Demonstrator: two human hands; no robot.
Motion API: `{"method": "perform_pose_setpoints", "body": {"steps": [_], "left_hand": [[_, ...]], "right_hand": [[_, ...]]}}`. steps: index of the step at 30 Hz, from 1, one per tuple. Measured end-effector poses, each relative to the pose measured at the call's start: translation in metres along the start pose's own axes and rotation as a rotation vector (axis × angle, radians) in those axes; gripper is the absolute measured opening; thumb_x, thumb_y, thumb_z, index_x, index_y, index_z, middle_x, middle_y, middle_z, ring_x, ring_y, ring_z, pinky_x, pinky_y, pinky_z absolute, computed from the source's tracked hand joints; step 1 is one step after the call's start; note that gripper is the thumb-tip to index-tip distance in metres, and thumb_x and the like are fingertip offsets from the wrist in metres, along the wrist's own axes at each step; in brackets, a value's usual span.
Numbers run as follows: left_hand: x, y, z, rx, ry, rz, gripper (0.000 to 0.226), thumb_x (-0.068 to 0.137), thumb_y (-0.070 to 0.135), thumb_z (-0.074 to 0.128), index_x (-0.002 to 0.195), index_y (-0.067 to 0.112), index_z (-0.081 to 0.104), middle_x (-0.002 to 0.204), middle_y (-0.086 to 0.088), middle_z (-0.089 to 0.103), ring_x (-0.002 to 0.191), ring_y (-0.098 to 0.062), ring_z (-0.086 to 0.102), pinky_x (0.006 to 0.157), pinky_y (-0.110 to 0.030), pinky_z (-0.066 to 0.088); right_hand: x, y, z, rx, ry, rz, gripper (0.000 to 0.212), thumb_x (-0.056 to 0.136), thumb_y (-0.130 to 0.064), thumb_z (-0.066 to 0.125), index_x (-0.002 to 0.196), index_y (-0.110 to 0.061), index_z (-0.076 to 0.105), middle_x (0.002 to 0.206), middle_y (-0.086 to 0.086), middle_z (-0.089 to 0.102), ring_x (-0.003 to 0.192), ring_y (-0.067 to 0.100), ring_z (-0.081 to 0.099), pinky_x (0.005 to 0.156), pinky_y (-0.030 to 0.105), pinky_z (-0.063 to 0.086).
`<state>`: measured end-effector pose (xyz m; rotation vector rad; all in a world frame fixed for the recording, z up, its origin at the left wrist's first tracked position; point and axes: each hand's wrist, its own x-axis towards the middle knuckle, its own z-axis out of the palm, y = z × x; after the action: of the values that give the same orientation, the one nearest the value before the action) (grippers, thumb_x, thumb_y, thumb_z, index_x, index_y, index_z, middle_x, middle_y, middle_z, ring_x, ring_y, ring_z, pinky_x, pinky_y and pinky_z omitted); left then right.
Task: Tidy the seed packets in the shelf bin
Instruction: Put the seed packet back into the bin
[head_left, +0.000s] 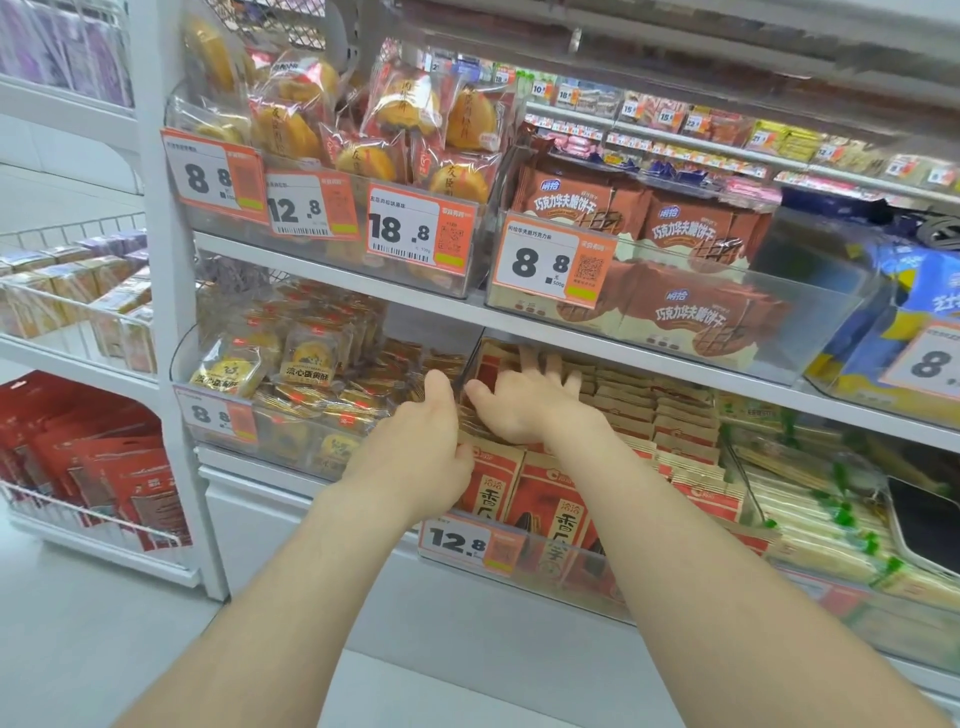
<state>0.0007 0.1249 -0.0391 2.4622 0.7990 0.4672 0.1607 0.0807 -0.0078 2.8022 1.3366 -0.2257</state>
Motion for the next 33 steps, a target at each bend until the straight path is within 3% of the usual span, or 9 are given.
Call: {"method": "perform_pose_setpoints", "body": {"steps": [3,5,9,13,15,17,21,26,33], "left_hand": [[0.000,0.003,0.001,0.064,0.057,-0.033,0.033,0.105,0.035,0.060,0.111,0.020,0.031,0.094,-0.007,0.065,0.088,-0.036,0.066,0.068,-0.045,0.053],[-0.001,0.007,0.002,0.126,0.064,-0.044,0.032,0.104,0.037,0.061,0.110,0.020,0.035,0.099,-0.007,0.063,0.092,-0.036,0.065,0.072,-0.046,0.055],[-0.001,0.017,0.000,0.184,0.146,-0.060,0.024,0.095,0.030,0.070,0.104,0.019,0.050,0.114,-0.005,0.047,0.098,-0.031,0.059,0.078,-0.046,0.056],[-0.003,0.028,0.000,0.202,0.182,-0.074,0.008,0.088,0.024,0.069,0.087,0.021,0.062,0.095,-0.001,0.065,0.092,-0.031,0.065,0.074,-0.043,0.058],[-0.004,0.035,0.004,0.210,0.181,-0.065,0.006,0.089,0.025,0.069,0.087,0.022,0.065,0.088,-0.001,0.067,0.085,-0.033,0.067,0.072,-0.041,0.058],[-0.004,0.040,0.011,0.204,0.181,-0.033,0.004,0.092,0.024,0.070,0.091,0.023,0.066,0.090,-0.002,0.067,0.088,-0.033,0.067,0.074,-0.043,0.059],[0.001,0.039,0.024,0.173,0.179,-0.032,0.010,0.095,0.012,0.066,0.100,0.020,0.067,0.095,-0.004,0.068,0.092,-0.033,0.068,0.078,-0.048,0.063],[0.008,0.035,0.030,0.186,0.051,0.010,0.027,0.091,-0.005,0.062,0.113,0.012,0.064,0.111,-0.008,0.065,0.106,-0.033,0.065,0.084,-0.042,0.056],[0.010,0.035,0.043,0.256,-0.158,-0.023,0.034,0.096,0.004,0.061,0.129,0.011,0.056,0.131,-0.010,0.042,0.112,-0.033,0.059,0.103,-0.048,0.054]], "right_hand": [[0.004,0.002,0.000,0.007,-0.064,0.005,0.072,0.110,-0.061,0.020,0.165,-0.019,0.038,0.179,0.010,-0.013,0.163,0.044,-0.011,0.126,0.068,-0.006],[-0.002,0.004,0.001,0.021,-0.052,-0.049,0.061,0.112,-0.050,0.024,0.152,-0.016,0.056,0.178,0.015,0.009,0.162,0.046,0.006,0.126,0.068,0.003],[-0.033,0.021,0.007,0.152,0.155,-0.167,0.038,0.111,-0.020,0.035,0.087,-0.011,0.063,0.114,0.013,0.058,0.124,0.041,0.055,0.109,0.051,0.044],[-0.067,0.050,0.003,0.233,0.336,-0.142,0.038,0.107,-0.015,0.043,0.135,-0.012,0.069,0.123,0.014,0.073,0.114,0.034,0.069,0.098,0.046,0.058],[-0.083,0.061,0.002,0.249,0.341,-0.111,0.036,0.104,-0.018,0.046,0.129,-0.018,0.072,0.101,0.008,0.077,0.085,0.027,0.074,0.078,0.043,0.064],[-0.096,0.067,0.006,0.272,0.318,-0.121,0.029,0.098,-0.021,0.050,0.109,-0.022,0.077,0.081,-0.002,0.075,0.064,0.017,0.070,0.062,0.038,0.064],[-0.108,0.074,0.025,0.242,0.276,-0.142,0.019,0.094,-0.029,0.056,0.089,-0.021,0.073,0.076,-0.004,0.071,0.071,0.018,0.068,0.066,0.036,0.061],[-0.102,0.087,0.038,0.220,0.302,-0.244,0.022,0.104,-0.034,0.062,0.112,-0.017,0.073,0.074,-0.015,0.048,0.076,0.018,0.052,0.076,0.036,0.053],[-0.109,0.090,0.039,0.153,0.283,-0.280,0.017,0.094,-0.030,0.068,0.082,-0.020,0.063,0.069,-0.006,0.061,0.072,0.021,0.060,0.067,0.033,0.043]]}}
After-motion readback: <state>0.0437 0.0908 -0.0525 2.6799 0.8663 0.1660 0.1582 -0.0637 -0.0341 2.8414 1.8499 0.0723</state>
